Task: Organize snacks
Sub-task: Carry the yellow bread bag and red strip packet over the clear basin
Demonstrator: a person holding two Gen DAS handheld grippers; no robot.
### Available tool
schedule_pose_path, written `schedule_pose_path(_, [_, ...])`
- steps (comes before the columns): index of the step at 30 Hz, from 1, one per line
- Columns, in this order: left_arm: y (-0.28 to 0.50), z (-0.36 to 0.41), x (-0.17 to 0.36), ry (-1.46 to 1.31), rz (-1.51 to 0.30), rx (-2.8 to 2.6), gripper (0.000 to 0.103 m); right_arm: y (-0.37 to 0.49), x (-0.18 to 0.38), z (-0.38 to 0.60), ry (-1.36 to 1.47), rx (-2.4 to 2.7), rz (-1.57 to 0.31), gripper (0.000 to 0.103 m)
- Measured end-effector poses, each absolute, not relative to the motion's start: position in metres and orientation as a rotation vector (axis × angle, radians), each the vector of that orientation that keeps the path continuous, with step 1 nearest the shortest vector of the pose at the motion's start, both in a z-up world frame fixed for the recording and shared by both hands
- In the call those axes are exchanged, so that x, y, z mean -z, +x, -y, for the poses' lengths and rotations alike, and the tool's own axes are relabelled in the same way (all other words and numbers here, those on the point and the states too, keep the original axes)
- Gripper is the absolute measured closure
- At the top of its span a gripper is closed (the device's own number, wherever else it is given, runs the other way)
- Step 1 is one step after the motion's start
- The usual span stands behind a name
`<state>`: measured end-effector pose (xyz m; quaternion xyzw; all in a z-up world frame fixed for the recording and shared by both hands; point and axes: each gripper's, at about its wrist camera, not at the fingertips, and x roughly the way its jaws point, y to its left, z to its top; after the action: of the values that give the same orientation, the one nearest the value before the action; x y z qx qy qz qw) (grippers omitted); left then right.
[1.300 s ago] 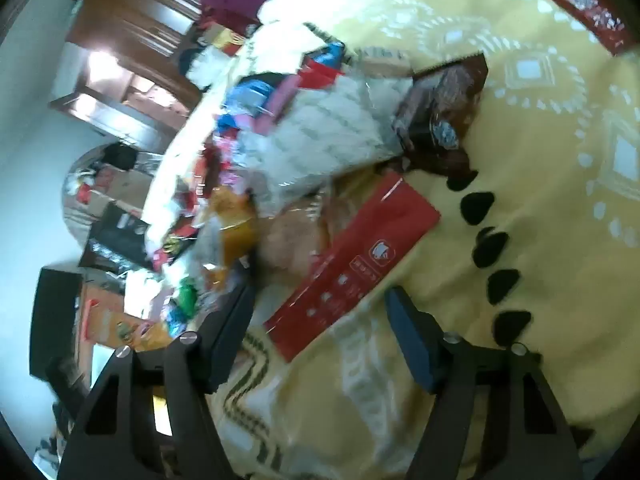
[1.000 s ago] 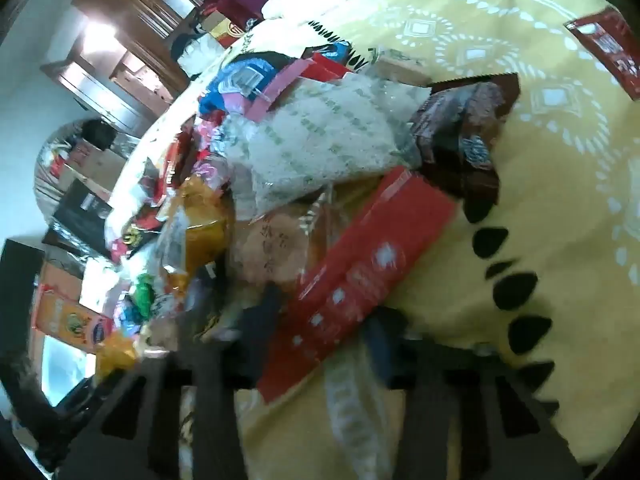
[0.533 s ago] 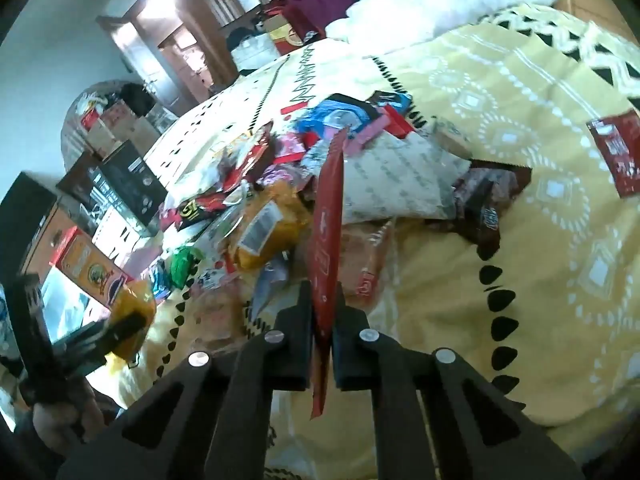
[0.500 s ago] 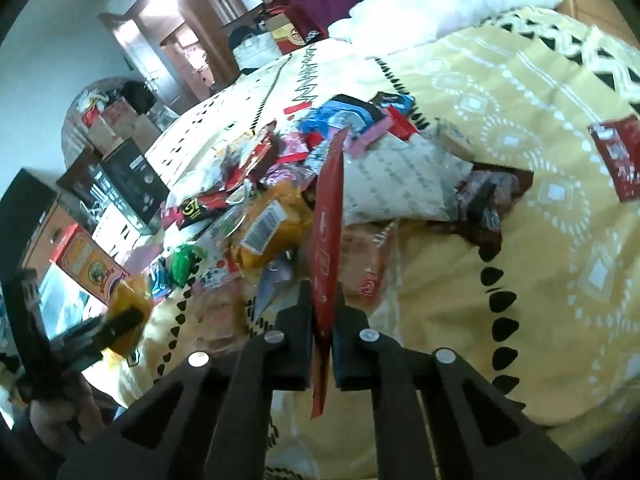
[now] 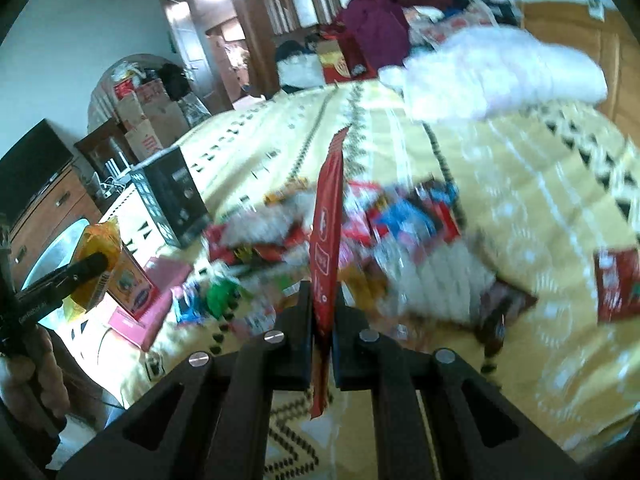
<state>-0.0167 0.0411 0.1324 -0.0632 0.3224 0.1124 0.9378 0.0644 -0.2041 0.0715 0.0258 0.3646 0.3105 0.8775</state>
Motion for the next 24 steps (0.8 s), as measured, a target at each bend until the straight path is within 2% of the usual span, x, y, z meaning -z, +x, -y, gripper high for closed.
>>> schedule_pose_path(12, [-0.034,-0.090,-0.196,-0.098,-0.553,-0.368,0.060,0.067,-0.155,0.123,-0.049,-0.755,-0.602,0.093])
schedule_pose_path(24, [-0.088,-0.169,-0.223,-0.189,-0.498,-0.526,0.060,0.030,-0.232,-0.012,-0.129,-0.983,-0.483,0.094])
